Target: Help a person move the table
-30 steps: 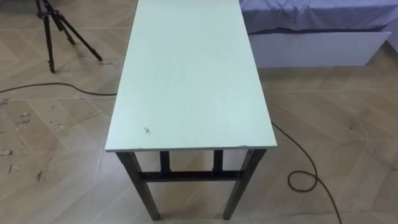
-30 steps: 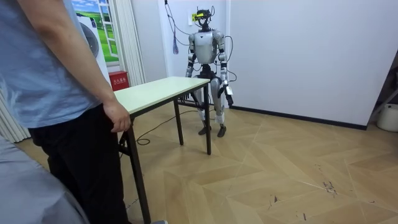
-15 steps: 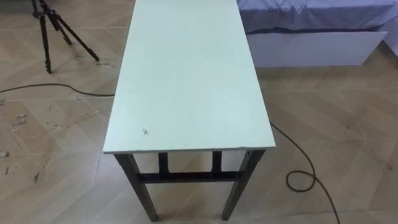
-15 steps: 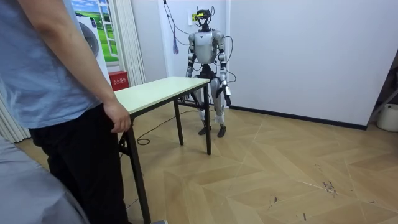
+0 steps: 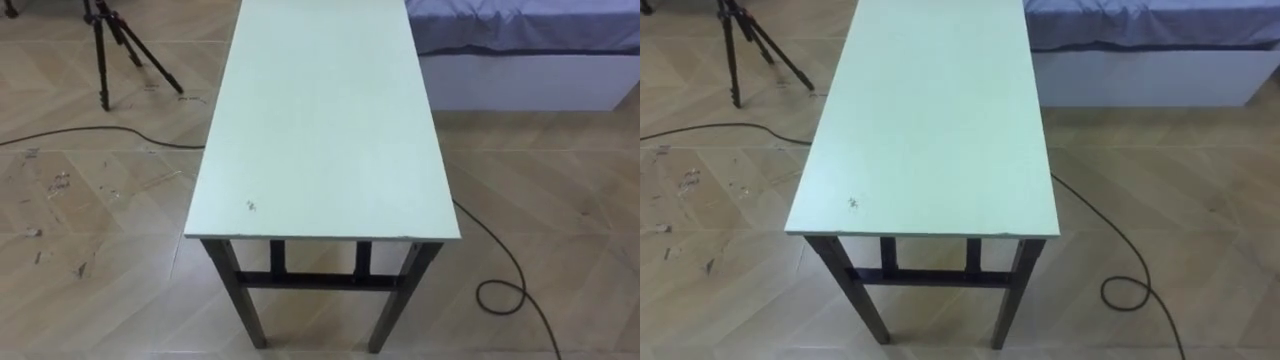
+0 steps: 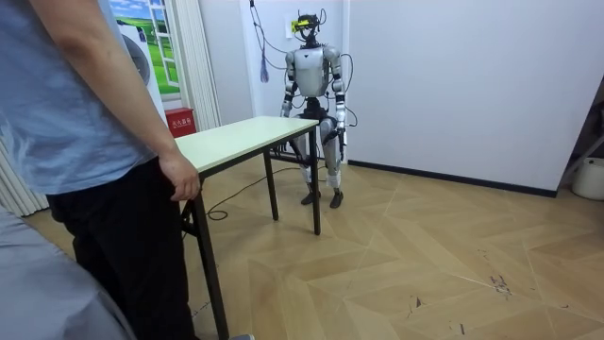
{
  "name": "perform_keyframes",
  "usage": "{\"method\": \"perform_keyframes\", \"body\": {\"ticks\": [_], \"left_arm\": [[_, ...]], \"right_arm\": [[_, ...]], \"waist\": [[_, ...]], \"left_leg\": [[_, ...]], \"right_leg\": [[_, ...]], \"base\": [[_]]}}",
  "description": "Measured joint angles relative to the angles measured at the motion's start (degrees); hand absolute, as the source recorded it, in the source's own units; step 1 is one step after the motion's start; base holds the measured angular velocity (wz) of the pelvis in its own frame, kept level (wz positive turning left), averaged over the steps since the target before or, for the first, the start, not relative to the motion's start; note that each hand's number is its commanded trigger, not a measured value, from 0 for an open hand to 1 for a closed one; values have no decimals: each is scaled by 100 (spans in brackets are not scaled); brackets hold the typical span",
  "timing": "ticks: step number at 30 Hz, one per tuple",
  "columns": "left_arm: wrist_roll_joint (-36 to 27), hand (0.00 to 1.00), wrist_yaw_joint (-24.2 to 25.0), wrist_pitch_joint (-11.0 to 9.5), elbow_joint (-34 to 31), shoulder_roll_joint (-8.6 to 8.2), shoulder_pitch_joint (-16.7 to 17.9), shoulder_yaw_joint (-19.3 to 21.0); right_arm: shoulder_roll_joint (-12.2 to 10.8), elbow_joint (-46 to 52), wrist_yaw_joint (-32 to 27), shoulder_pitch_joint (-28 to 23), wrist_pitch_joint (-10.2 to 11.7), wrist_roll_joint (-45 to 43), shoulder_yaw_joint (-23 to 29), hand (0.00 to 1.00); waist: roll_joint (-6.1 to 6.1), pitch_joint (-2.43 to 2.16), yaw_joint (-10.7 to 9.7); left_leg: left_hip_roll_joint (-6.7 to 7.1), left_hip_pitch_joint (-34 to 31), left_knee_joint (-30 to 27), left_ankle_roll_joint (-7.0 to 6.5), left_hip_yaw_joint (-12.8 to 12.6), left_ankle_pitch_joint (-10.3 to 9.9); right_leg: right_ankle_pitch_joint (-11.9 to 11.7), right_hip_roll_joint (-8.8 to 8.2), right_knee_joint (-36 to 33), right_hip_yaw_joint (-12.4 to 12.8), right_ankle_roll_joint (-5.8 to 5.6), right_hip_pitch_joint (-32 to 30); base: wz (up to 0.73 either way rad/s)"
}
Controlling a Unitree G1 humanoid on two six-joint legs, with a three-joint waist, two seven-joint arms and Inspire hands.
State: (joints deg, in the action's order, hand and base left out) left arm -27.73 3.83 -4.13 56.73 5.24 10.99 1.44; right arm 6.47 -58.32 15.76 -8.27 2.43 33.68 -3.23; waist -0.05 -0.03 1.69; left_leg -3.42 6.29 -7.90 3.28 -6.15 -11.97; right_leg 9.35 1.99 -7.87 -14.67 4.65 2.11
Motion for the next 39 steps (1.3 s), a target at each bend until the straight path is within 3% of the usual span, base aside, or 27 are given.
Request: {"method": "perform_keyframes", "body": {"ticks": [4,6,12,16,18,20,24,31,34,39], "left_arm": [[-639,0,246,33,-455,1,108,-313],[-1305,0,333,62,-1053,15,236,-653],[-2331,0,510,124,-2485,29,498,-1296],[-2728,0,638,138,-2708,30,412,-1502],[-3176,0,638,237,-3136,82,478,-1661],[-3412,0,638,291,-3510,119,513,-1762],[-3465,0,638,299,-4028,135,426,-1845],[-3462,0,634,376,-4268,271,253,-1851],[-3462,0,634,391,-4333,267,29,-1826],[-3592,0,591,613,-4333,294,-32,-1663]], "right_arm": [[-5,693,137,-279,-11,654,-21,0],[27,1441,174,-599,-13,1206,-248,0],[17,2606,467,-991,-120,2067,-810,0],[27,2987,546,-988,-147,2378,-1056,0],[73,3450,575,-986,-261,2491,-1207,0],[72,3686,669,-967,-270,2491,-1318,0],[48,3692,758,-779,-353,2513,-1450,0],[100,3768,532,-458,-347,2795,-1484,0],[146,3802,464,-259,-341,2925,-1461,0],[217,4108,298,-184,-386,2964,-1457,0]], "waist": [[-4,4,-19],[-17,12,-13],[-10,23,-15],[-13,34,-52],[-4,64,-107],[-3,66,-128],[19,72,-148],[42,83,-156],[56,92,-141],[79,107,-130]], "left_leg": [[-2,-38,-1,0,-3,0],[-1,-63,-24,-3,-1,-2],[-1,-47,-50,-9,-19,-5],[7,-1,-50,-9,-38,-6],[13,-9,-52,-12,-92,-7],[18,5,-52,-13,-97,-8],[21,30,-52,-13,-86,-8],[10,25,-50,-14,20,-8],[7,28,-47,-23,25,-13],[5,62,-28,-32,73,-19]], "right_leg": [[0,-6,1,-35,0,-16],[0,-14,1,-72,-1,-20],[0,-19,-29,-40,-1,-23],[9,-35,-75,-31,-13,-12],[12,-45,-79,-31,-18,-21],[14,-49,-85,-21,-22,-18],[11,-52,-92,-28,-26,-16],[9,-36,-99,-16,-23,-26],[9,-37,-107,-27,-23,-19],[8,-37,-121,-30,-23,-3]], "base": [[5],[8],[-1],[-4],[0],[0],[0],[-2],[0],[0]]}}
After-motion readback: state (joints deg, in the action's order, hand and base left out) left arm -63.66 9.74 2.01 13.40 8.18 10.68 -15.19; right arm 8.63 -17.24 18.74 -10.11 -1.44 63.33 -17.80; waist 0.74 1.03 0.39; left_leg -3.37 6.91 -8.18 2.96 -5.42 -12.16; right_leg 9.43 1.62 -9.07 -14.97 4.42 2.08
